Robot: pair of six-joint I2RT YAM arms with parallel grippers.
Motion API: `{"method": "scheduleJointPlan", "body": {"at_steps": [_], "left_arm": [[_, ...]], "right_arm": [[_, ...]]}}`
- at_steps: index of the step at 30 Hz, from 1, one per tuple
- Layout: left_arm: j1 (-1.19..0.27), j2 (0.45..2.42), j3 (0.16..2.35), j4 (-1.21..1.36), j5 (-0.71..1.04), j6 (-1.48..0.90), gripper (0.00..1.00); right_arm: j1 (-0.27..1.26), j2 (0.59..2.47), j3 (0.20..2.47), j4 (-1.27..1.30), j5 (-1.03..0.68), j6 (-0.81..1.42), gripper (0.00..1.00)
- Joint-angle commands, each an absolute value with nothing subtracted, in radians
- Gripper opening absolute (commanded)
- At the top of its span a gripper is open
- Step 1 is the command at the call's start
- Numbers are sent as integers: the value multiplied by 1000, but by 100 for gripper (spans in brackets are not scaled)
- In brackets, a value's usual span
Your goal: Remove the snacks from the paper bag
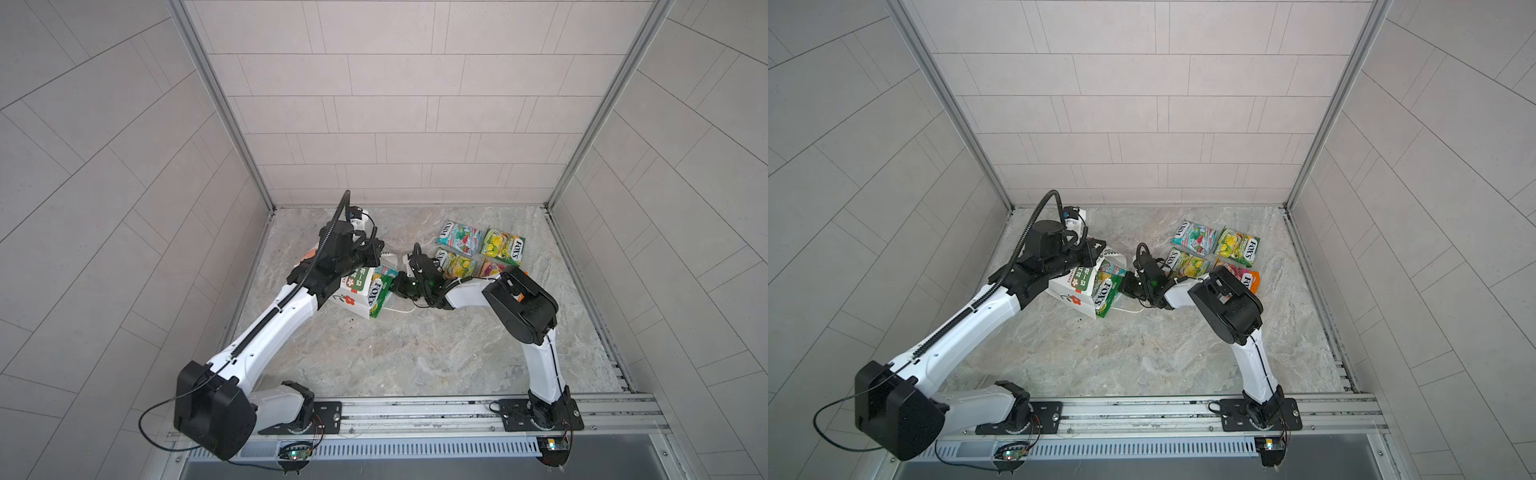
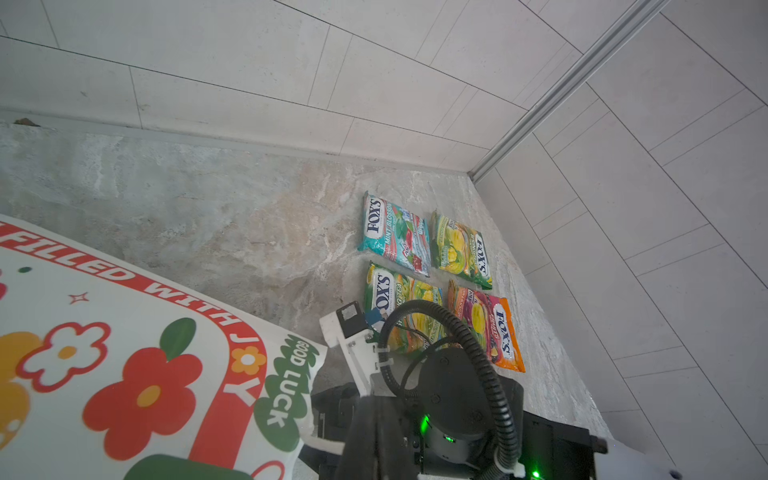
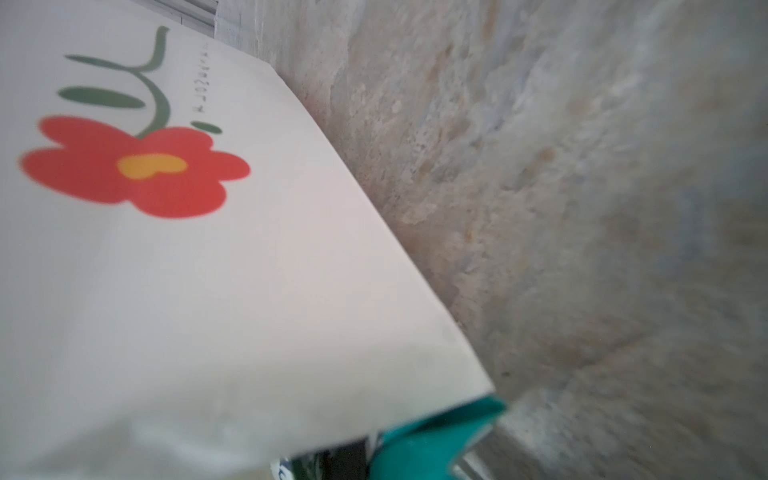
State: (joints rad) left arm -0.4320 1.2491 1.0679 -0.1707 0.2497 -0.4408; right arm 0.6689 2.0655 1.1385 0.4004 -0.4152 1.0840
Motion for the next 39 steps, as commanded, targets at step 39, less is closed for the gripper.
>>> {"method": "scheduleJointPlan", "body": {"at_steps": [39], "left_arm": [[-407,1167,1038,-156,72,-437,0]], "right_arm": [[298,1123,796,-502,-537,474,0]]}}
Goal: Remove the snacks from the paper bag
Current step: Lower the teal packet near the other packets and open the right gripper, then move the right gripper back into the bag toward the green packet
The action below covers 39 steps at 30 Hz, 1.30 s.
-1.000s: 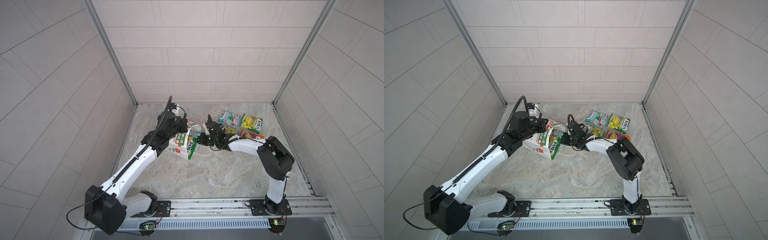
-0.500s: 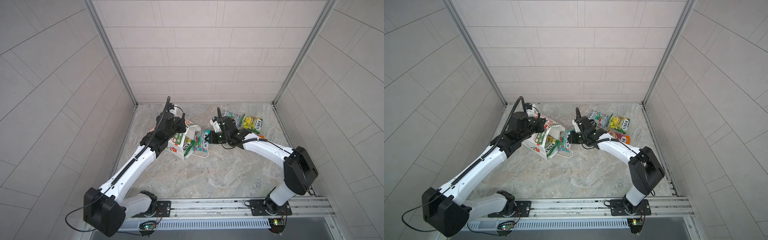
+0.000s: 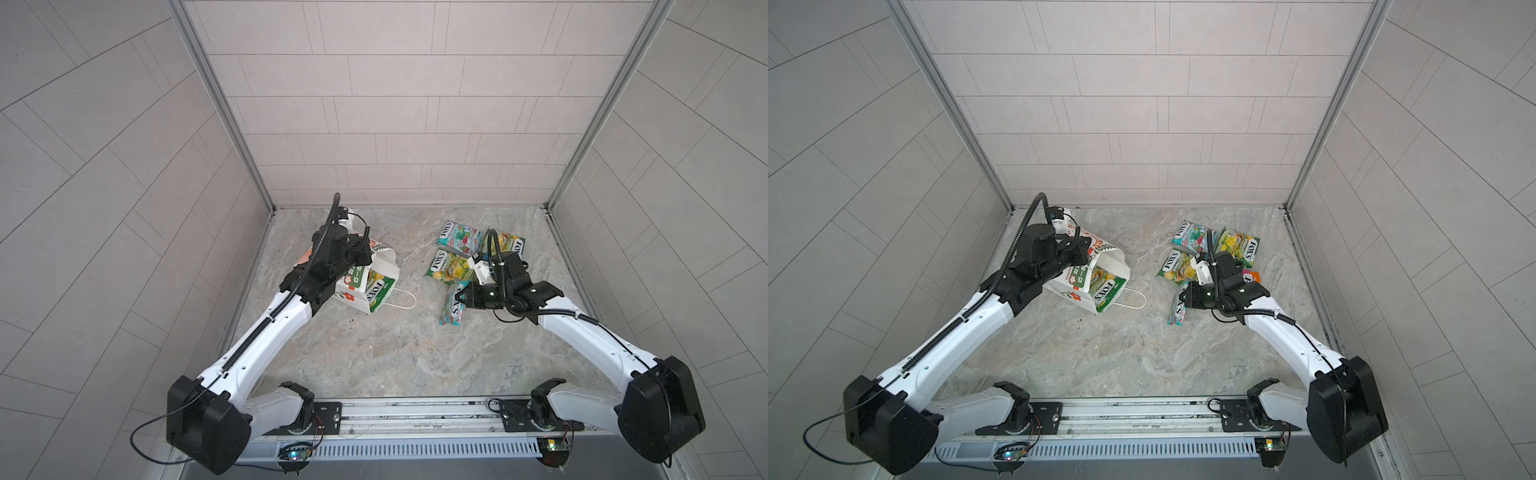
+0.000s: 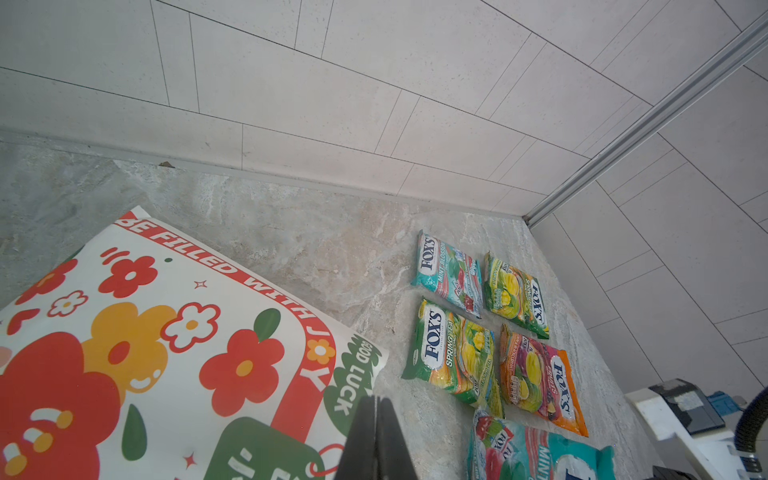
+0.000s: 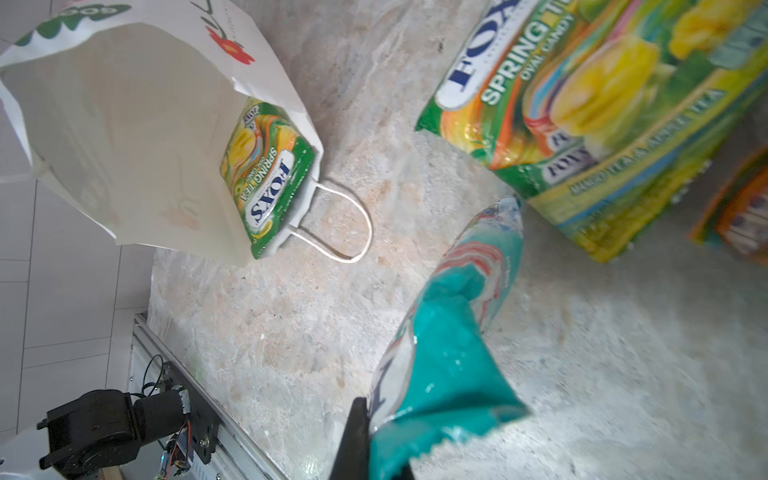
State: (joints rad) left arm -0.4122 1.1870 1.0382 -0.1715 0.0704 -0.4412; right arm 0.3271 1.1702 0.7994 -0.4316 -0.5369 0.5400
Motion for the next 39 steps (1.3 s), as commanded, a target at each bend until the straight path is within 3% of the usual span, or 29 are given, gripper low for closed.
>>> {"method": "scheduleJointPlan", "body": {"at_steps": [1,10,21,23,26,29,32,39], "left_arm": [[-407,1166,1040,-155,73,-437,0],[-407,1167,1042,-153,92,-439,0],[-407,1165,1043,-152,103,-441,0],[-407,1163,1043,-152,105,-442,0],[-407,1163,1044,-151,113,-443,0],[-408,1163,1047,-150,124,-446,0],[-407,1167,1051,-149,143,-451,0],[-405,1163,1047,-131,178,-473,0]], "right_arm": [[280,1114,792,-541,-529,459,0],[190,1111,776,-777,-338,406,0],[167,1142,795,-850,-44,452,0],[168,1143,799,-853,-6,459,6],[168,1142,814,-873,63,476,37],[168,1116,842,-905,125,527,50],[168,1046,811,-825,59,527,53],[248,964,683,-466,-277,599,53]]}}
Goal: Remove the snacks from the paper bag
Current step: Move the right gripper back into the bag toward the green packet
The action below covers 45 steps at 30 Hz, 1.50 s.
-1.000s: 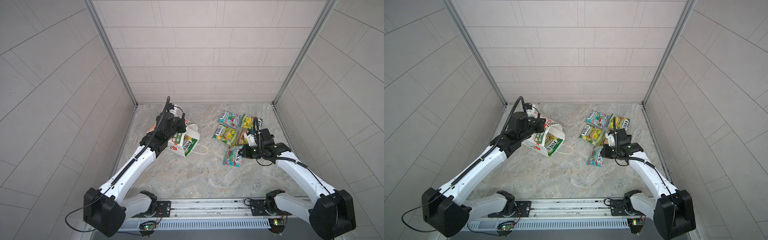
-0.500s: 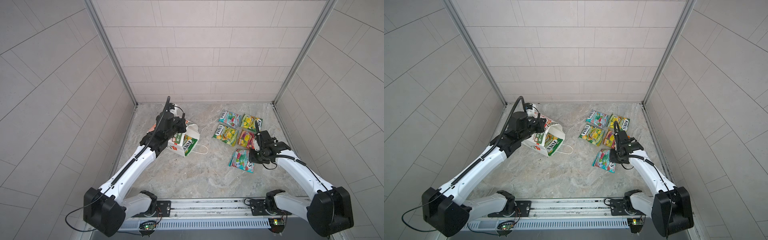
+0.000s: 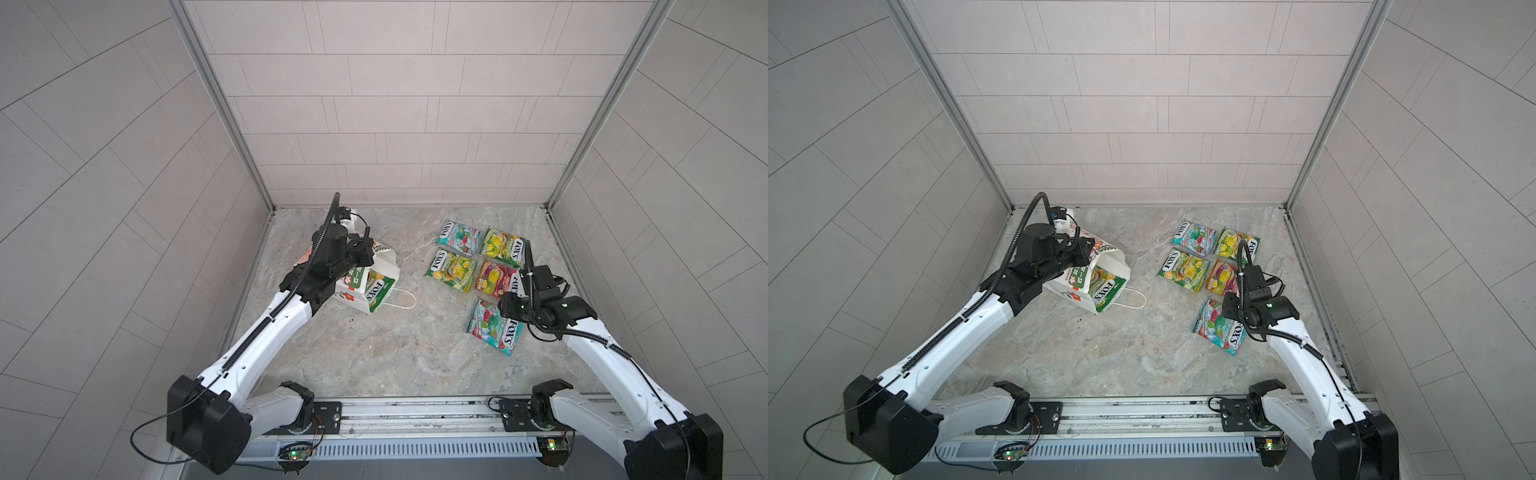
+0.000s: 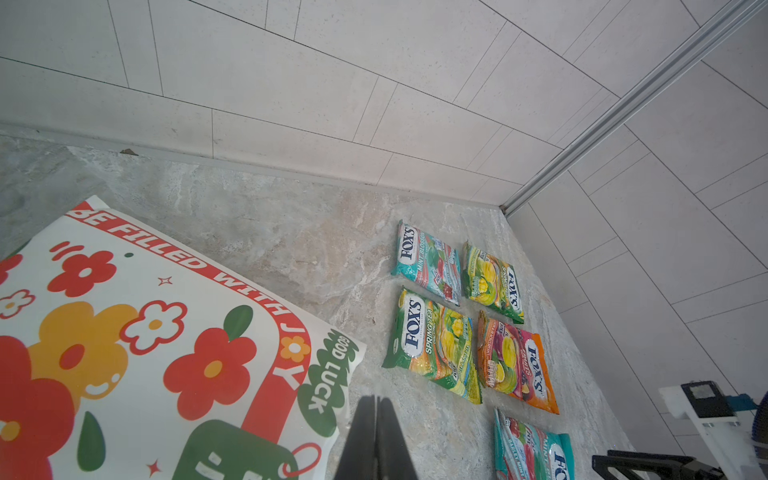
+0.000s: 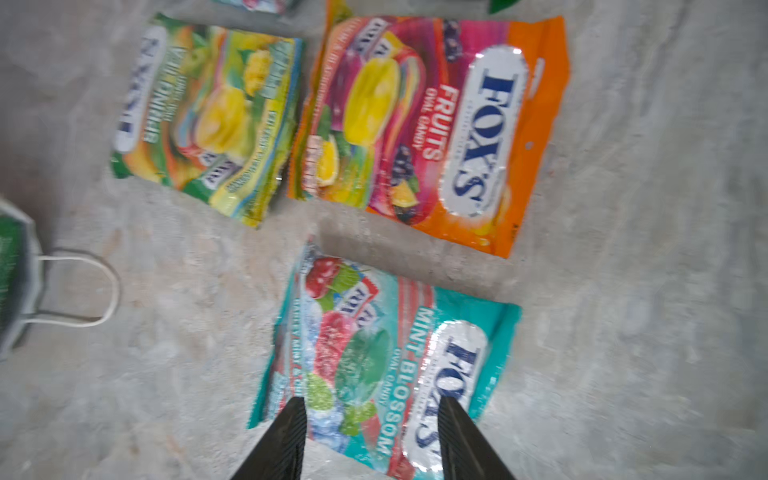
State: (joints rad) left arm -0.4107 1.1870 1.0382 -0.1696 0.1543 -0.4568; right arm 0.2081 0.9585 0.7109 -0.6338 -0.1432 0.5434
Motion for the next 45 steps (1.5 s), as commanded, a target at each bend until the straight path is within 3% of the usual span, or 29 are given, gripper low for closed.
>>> {"method": "scheduleJointPlan", "body": {"at_steps": [1,14,24,45], "left_arm": [[-403,1161,1044,-126,178,-483,0],[-400,1129,1000,-9,235,-580,0],[-400,1136,992,-5,233,-580,0],[-397,1151,993,-5,241,-588,0]], "right_arm": [[277,977,679,-419,-300,616,53],[610,1477,770,194,-432,1002,44],[709,1830,887,533,-420,1247,41],[734,1971,989,497,-381,1282,39]]}}
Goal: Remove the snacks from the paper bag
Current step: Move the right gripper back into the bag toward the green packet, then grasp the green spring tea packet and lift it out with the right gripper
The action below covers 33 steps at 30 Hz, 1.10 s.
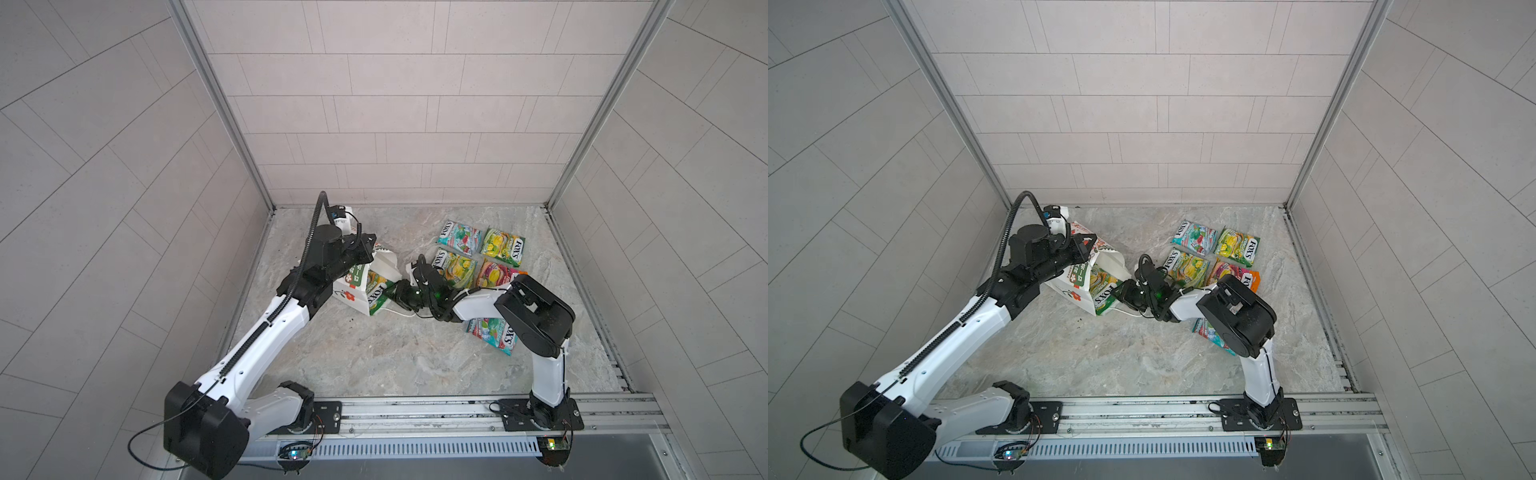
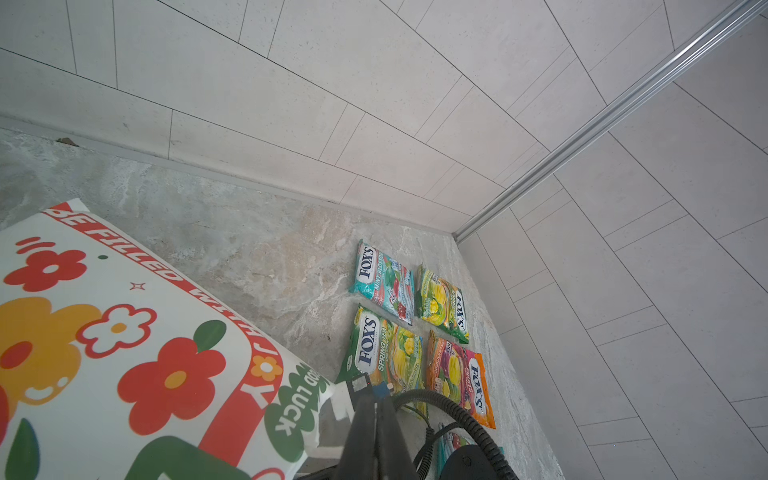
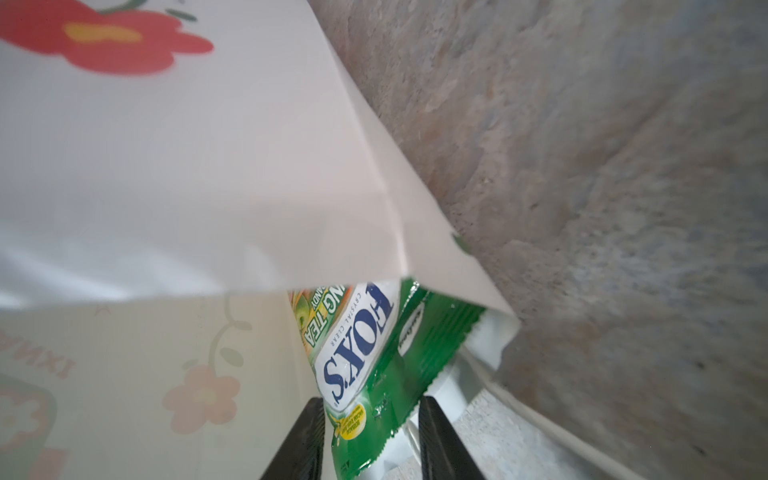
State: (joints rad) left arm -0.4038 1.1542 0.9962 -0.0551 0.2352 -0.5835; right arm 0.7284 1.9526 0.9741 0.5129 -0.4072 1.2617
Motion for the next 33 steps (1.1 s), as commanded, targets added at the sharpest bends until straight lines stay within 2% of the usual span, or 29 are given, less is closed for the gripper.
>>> {"method": "scheduleJointPlan", "body": {"at_steps": [1,8,14,17,20,24,33], "left_arm": [[-397,1151,993,-5,241,-587,0],[-396,1152,992,-3,245,-591,0],[-396,1153,993,-3,252,-597,0],[-396,1153,991,3,260,-603,0],[-396,1152,992,2,258,-602,0],[-394,1146,991,-3,242,-597,0],[-390,1119,987,-37,142,-569,0]], "right_arm": [[734,1973,996,472,-382,1283,39],[740,1995,1017,468,-385,1280,40],[750,2041,1063,491,-390,1292,36],[759,2059,1084,536,-383,1309,31],[767,2068,1108,536,-377,1308,22],[768,2050,1101,521,-370,1291,0],[757,1902,1066,323,-390,1138,0]]}}
